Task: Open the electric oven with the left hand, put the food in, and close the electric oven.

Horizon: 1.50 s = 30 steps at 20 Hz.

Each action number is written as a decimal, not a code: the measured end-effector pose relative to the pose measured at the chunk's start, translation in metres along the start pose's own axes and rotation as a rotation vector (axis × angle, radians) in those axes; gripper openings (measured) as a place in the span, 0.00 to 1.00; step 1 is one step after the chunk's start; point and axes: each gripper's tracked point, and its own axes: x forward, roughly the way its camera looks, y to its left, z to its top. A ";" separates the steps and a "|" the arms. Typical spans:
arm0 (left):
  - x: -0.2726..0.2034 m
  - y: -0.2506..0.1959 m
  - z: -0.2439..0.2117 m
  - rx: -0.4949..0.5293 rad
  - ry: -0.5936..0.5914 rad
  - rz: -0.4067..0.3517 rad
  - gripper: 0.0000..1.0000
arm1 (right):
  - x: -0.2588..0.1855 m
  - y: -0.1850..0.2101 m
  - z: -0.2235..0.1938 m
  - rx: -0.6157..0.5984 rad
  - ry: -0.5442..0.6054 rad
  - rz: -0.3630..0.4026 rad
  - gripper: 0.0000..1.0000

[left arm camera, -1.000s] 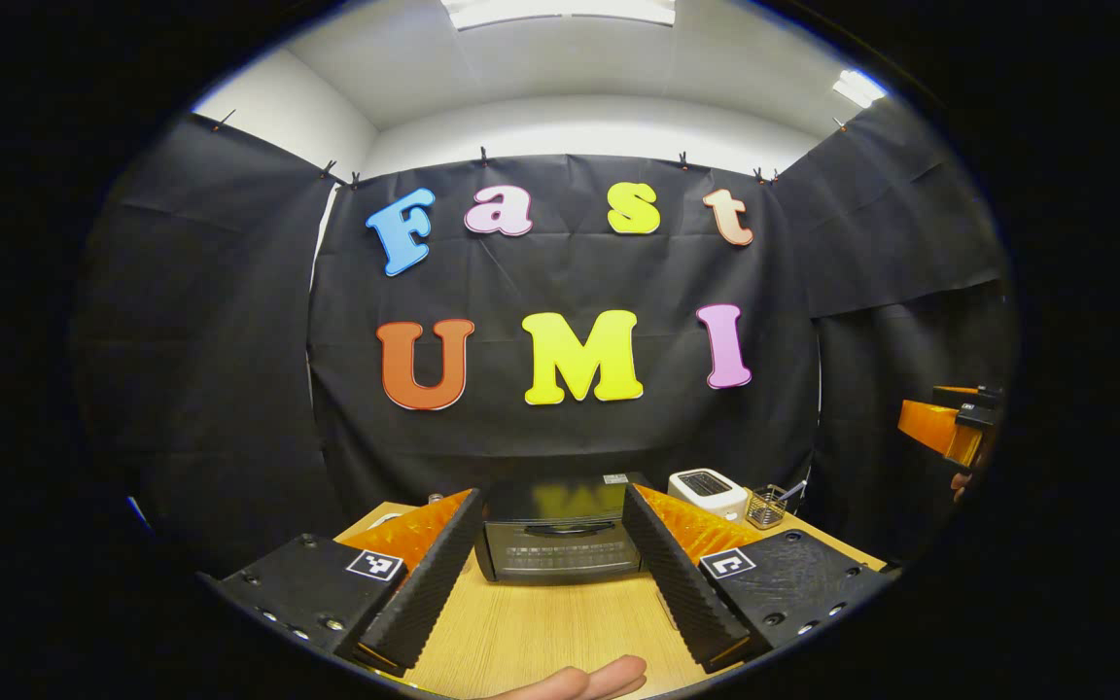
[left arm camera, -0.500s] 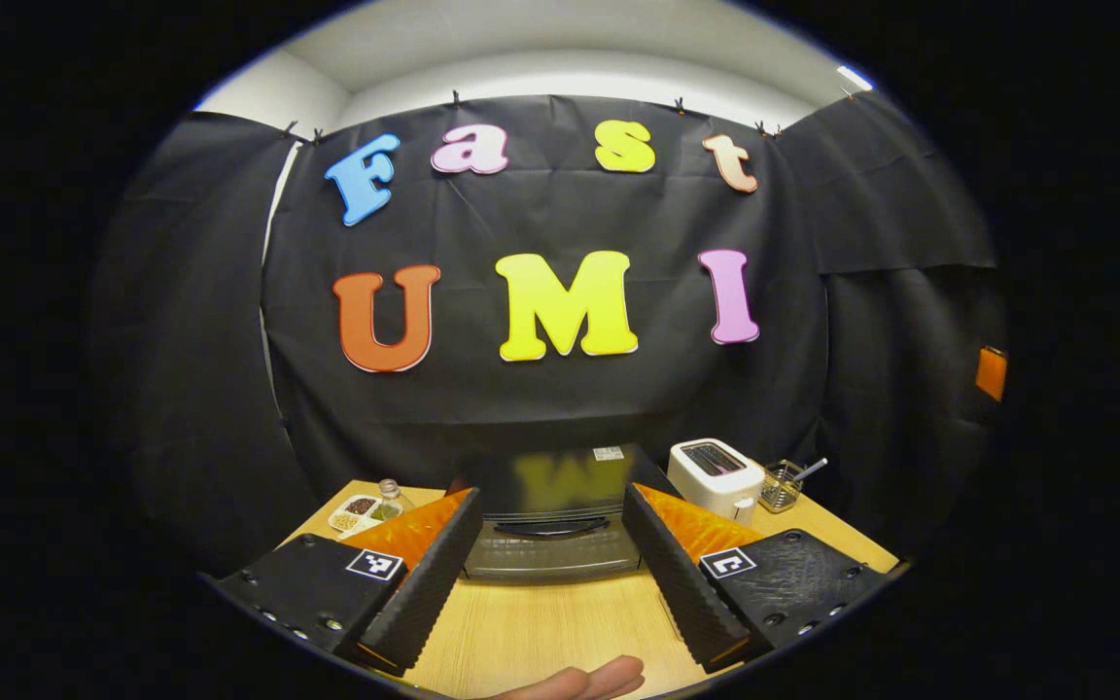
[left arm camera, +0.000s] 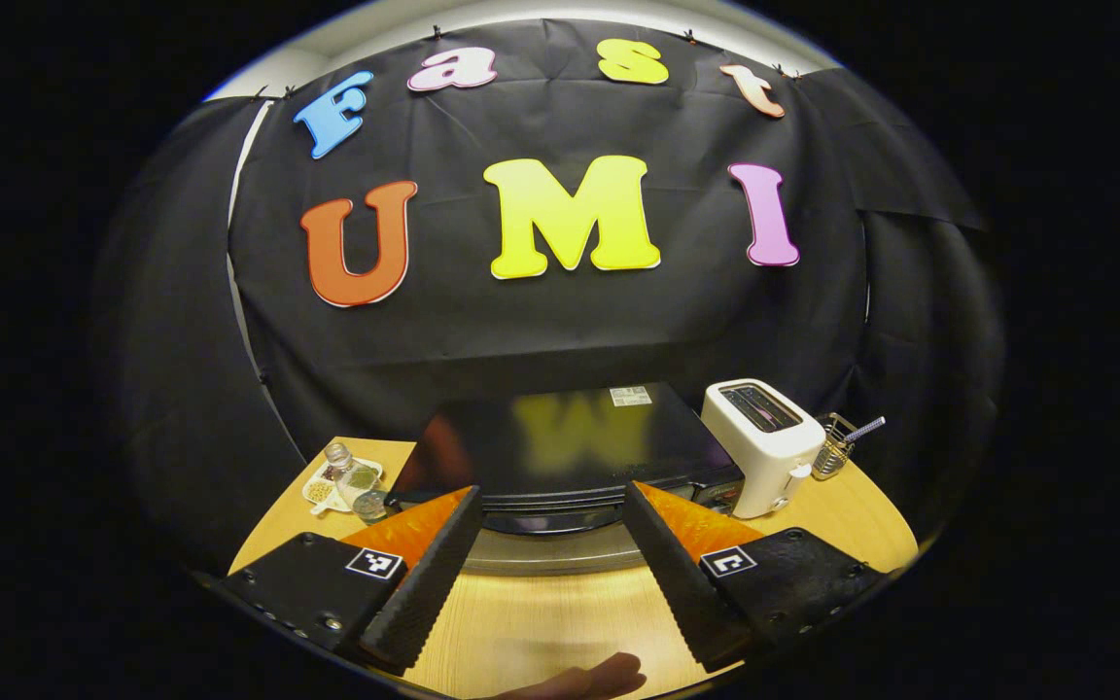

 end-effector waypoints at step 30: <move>0.045 0.007 -0.058 -0.054 0.107 -0.001 0.98 | -0.009 -0.009 -0.025 -0.016 0.072 0.017 1.00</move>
